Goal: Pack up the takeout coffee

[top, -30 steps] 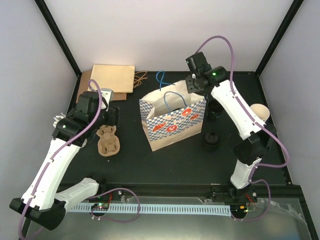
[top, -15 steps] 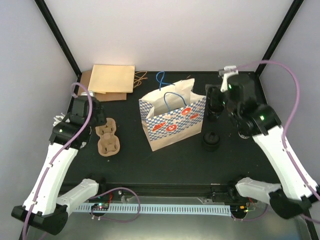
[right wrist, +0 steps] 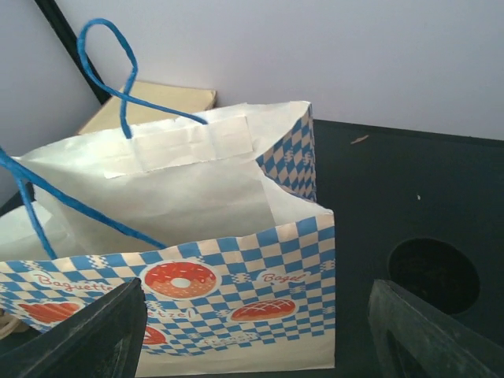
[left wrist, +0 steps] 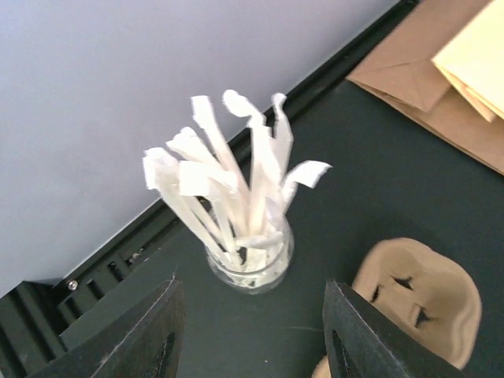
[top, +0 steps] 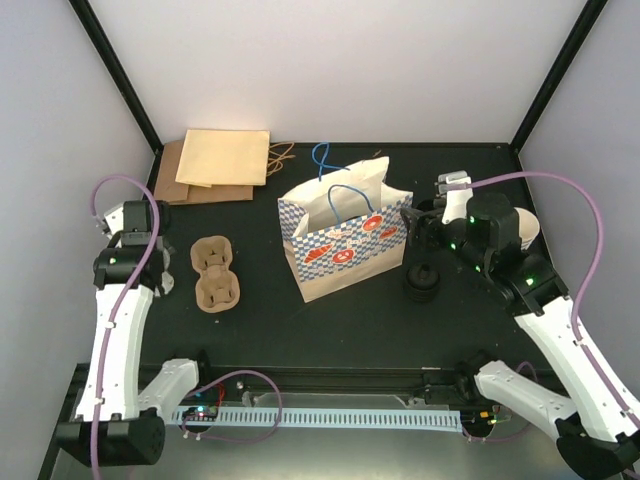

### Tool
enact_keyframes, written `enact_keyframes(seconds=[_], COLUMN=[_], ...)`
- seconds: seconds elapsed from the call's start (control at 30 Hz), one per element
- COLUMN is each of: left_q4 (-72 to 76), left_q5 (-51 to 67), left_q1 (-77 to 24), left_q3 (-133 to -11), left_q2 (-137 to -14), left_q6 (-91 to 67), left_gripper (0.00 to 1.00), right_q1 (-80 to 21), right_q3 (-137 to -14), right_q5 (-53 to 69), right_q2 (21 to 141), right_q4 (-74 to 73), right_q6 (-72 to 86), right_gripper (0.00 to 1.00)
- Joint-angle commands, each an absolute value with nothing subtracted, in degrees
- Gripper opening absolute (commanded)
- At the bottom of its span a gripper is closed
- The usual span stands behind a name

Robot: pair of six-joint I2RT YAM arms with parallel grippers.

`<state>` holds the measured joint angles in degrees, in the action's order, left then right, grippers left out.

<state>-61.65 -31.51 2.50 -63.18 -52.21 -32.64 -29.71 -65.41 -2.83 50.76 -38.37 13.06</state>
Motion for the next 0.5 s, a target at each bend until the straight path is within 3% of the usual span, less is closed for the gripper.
enact_keyframes(seconds=[0.0,0.47], left_q4=[-61.29,-54.09], left_q5=[-35.05,-29.44], left_q1=[5.71,9.45], left_q3=[-63.45,-62.16], left_q2=[-53.85,-59.9], left_q6=[-34.01,-31.42], left_gripper=[0.5,0.46], right_q1=[-29.83,-29.81], right_q3=[-65.26,-64.52], right_q5=[0.22,1.69], right_q2=[49.64,47.52], right_q4=[-35.34,-34.37], right_q6=[13.84,14.05], right_gripper=[0.79,0.79])
